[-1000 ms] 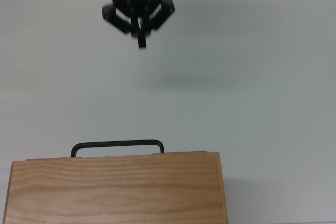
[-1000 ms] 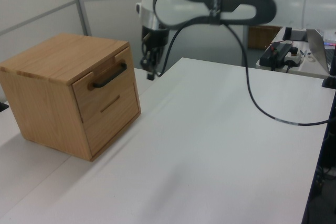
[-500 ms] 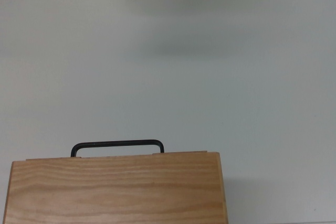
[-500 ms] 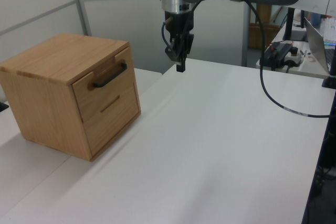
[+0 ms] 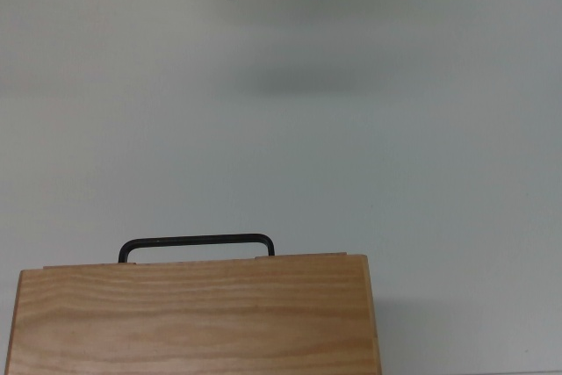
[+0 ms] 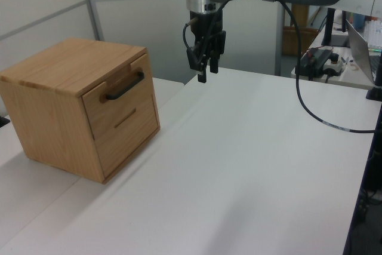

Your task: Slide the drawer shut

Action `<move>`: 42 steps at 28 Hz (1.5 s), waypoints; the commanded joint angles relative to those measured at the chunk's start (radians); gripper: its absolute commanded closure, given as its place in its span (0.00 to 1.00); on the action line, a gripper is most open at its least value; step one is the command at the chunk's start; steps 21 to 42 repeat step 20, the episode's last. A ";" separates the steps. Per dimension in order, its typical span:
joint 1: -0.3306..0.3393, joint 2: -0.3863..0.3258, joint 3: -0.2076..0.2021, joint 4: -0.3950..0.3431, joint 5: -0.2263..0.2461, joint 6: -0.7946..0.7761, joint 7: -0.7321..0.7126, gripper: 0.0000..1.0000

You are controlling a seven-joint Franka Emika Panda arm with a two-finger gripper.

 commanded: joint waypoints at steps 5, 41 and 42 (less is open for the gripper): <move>0.003 -0.022 -0.004 -0.008 -0.017 -0.019 0.012 0.00; 0.005 -0.025 0.007 -0.008 -0.019 -0.016 0.012 0.00; 0.005 -0.025 0.007 -0.008 -0.019 -0.016 0.012 0.00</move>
